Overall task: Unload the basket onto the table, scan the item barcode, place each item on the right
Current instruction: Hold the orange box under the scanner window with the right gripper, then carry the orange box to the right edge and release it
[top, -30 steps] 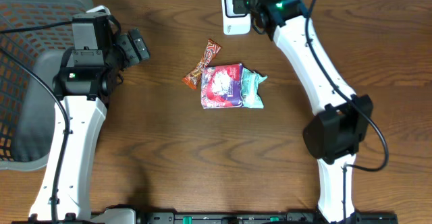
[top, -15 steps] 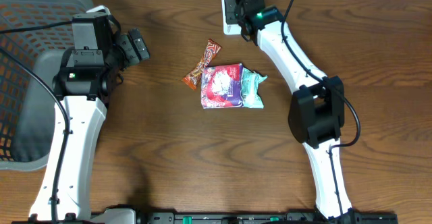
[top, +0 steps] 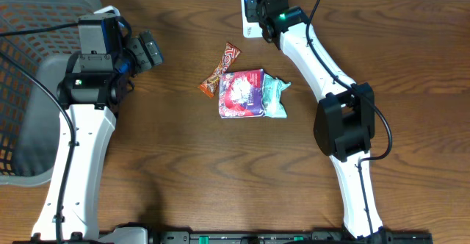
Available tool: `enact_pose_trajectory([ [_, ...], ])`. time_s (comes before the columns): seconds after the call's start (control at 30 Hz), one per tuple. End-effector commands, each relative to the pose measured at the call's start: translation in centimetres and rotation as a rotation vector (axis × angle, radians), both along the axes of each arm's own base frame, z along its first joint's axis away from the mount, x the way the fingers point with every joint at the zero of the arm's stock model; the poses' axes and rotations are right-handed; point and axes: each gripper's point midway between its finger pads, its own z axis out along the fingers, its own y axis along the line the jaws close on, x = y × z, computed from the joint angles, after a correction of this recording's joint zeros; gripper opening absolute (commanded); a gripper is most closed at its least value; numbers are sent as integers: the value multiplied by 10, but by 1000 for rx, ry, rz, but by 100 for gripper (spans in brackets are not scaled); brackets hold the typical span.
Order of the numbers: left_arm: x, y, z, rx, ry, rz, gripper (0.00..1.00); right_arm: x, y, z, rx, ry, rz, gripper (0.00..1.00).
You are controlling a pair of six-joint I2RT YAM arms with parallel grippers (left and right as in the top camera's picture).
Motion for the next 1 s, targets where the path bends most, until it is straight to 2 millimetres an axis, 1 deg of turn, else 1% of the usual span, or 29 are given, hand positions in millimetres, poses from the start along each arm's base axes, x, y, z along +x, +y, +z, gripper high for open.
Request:
enact_pose_trajectory([
  [0.0,2,0,3,-2,-7,5,98,2,-6,12,-15,-18,-12,1],
  [0.1,2,0,3,-2,-7,5,98,4,-11,15,-20,-28,-29,1],
  [0.17,2,0,3,-2,-7,5,98,6,-23,24,-27,-48,-76,1],
  [0.23,2,0,3,-2,-7,5,98,9,-41,36,-37,-73,-133,1],
  [0.27,2,0,3,-2,-7,5,98,11,-58,47,-48,-90,-174,1],
  [0.33,2,0,3,-2,-7,5,98,13,-83,55,-64,-98,-227,1],
  [0.37,2,0,3,-2,-7,5,98,14,-104,56,-81,-89,-266,1],
  [0.4,2,0,3,-2,-7,5,98,13,-119,54,-92,-74,-291,1],
  [0.43,2,0,3,-2,-7,5,98,13,-130,51,-100,-58,-306,1],
  [0.47,2,0,3,-2,-7,5,98,11,-146,46,-111,-32,-328,1],
  [0.6,2,0,3,-2,-7,5,98,0,-204,27,-148,70,-410,1],
  [0.7,2,0,3,-2,-7,5,98,-8,-247,19,-161,123,-474,1],
  [0.87,2,0,3,-2,-7,5,98,-25,-310,7,-172,196,-572,1],
  [0.93,2,0,3,-2,-7,5,98,-31,-329,2,-172,218,-601,1],
  [0.97,2,0,3,-2,-7,5,98,-36,-342,-2,-160,237,-614,1],
])
